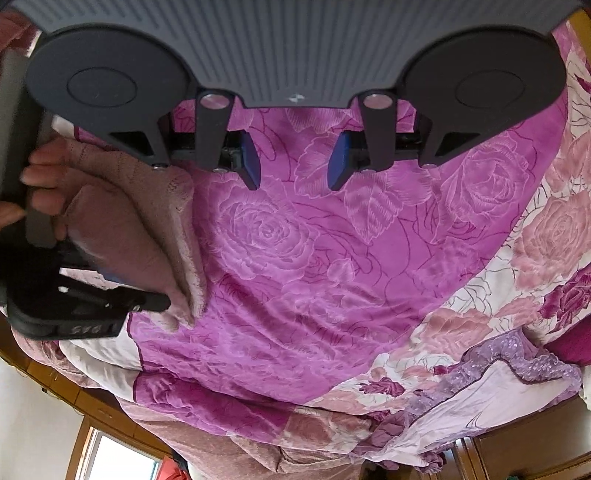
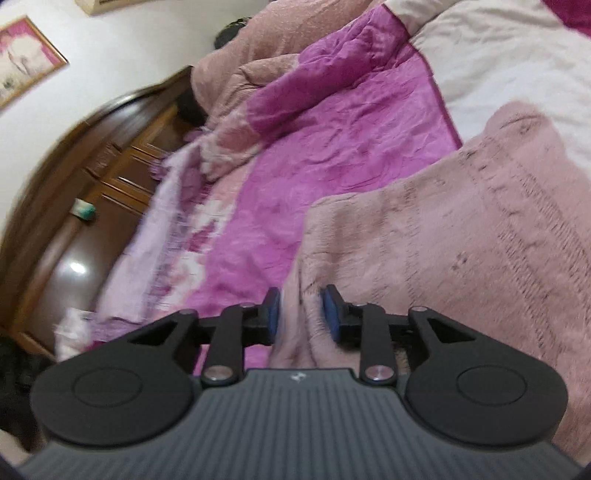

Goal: Fold small clothes

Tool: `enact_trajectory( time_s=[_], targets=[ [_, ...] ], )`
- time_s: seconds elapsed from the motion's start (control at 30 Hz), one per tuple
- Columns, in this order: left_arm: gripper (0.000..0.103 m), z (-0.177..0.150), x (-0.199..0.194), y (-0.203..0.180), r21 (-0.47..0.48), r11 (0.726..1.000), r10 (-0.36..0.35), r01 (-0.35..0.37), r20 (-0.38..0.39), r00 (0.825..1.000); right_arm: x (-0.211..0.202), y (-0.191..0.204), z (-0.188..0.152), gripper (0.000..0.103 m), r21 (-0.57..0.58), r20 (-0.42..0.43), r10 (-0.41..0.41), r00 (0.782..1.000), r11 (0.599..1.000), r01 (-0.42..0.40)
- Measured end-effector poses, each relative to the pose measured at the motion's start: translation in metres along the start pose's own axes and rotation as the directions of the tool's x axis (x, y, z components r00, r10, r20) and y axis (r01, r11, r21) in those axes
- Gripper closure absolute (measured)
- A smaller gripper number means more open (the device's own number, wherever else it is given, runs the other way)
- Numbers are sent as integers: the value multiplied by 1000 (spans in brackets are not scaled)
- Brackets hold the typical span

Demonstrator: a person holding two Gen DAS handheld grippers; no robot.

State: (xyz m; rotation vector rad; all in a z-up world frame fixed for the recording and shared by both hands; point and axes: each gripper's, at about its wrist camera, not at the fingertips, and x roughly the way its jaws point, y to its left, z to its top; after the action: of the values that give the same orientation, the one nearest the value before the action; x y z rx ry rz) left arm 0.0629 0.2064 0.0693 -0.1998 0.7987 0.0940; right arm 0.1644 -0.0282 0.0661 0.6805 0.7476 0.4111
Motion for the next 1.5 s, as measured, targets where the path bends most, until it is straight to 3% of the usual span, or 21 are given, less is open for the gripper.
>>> enact_trajectory(
  time_s=[0.1, 0.23, 0.37, 0.57, 0.9, 1.13, 1.4, 1.43, 1.47, 1.5],
  targets=[
    [55, 3, -2, -4, 4, 1000, -7, 6, 11, 1000, -22, 1, -4, 50, -2, 14, 69, 998, 998, -69],
    [55, 9, -10, -10, 1, 999, -33, 33, 37, 999, -55, -8, -6, 49, -13, 39, 104, 994, 995, -103],
    [55, 18, -21, -21, 2, 996, -84, 84, 69, 994, -91, -23, -3, 49, -44, 98, 45, 994, 998, -41],
    [55, 29, -31, -47, 33, 989, -148, 145, 91, 985, -129, -50, 0, 49, -92, 177, -109, 978, 988, 126],
    [55, 32, -13, -90, 95, 965, -252, 246, 60, 966, -139, -93, -8, 49, -15, 205, -260, 944, 963, 269],
    [55, 29, 25, -102, 127, 963, -235, 237, -29, 971, -130, -101, -17, 49, -14, 178, -257, 950, 964, 264],
    [55, 29, 46, -107, 119, 966, -227, 228, -20, 974, -121, -102, -16, 49, -25, 169, -253, 953, 965, 261],
    [58, 29, 48, -107, 118, 967, -228, 227, -11, 974, -118, -101, -17, 48, -27, 164, -256, 953, 964, 264],
    [79, 28, 49, -107, 105, 969, -223, 221, 3, 975, -116, -101, -17, 46, -30, 161, -254, 954, 964, 262],
    [87, 27, 50, -106, 98, 974, -208, 206, 9, 978, -114, -100, -17, 46, -34, 156, -252, 955, 965, 260]
  ],
)
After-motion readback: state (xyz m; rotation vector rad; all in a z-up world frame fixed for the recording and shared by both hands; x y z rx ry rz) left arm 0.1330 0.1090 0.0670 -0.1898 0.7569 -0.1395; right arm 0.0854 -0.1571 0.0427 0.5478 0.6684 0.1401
